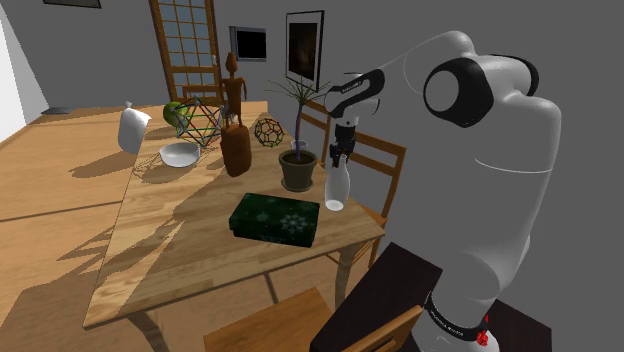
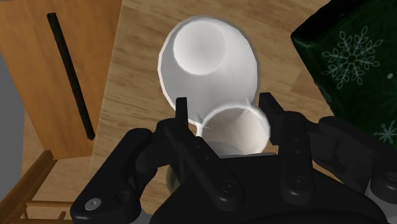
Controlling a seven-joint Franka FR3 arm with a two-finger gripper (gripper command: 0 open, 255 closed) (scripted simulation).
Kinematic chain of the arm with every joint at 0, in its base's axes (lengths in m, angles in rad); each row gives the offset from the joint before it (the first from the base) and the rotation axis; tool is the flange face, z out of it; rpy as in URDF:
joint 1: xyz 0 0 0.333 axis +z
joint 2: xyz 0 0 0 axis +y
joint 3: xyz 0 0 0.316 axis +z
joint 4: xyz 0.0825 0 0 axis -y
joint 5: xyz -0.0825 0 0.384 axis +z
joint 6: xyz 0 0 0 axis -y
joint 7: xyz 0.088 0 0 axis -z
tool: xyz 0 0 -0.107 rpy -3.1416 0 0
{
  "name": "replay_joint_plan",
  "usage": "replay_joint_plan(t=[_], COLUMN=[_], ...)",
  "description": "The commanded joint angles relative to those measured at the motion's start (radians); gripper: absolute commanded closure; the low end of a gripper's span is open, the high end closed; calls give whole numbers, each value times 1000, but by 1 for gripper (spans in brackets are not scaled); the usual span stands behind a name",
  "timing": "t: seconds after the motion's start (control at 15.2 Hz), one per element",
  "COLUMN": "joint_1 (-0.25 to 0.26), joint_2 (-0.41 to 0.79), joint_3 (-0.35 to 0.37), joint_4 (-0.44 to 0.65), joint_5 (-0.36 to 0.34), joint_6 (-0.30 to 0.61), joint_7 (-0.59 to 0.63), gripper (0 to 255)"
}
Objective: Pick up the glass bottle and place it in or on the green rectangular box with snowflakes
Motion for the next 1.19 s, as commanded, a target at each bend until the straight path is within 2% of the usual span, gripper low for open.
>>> replay_joint_plan(t=[0.0,0.2,1.12], joint_1=[0,0,3], joint_2=[0,0,-51], joint_3=[0,0,-4], joint_4=[0,0,127], joint_5=[0,0,-21], joint_6=[0,0,-176], joint_7=[0,0,16], gripper=[255,255,255])
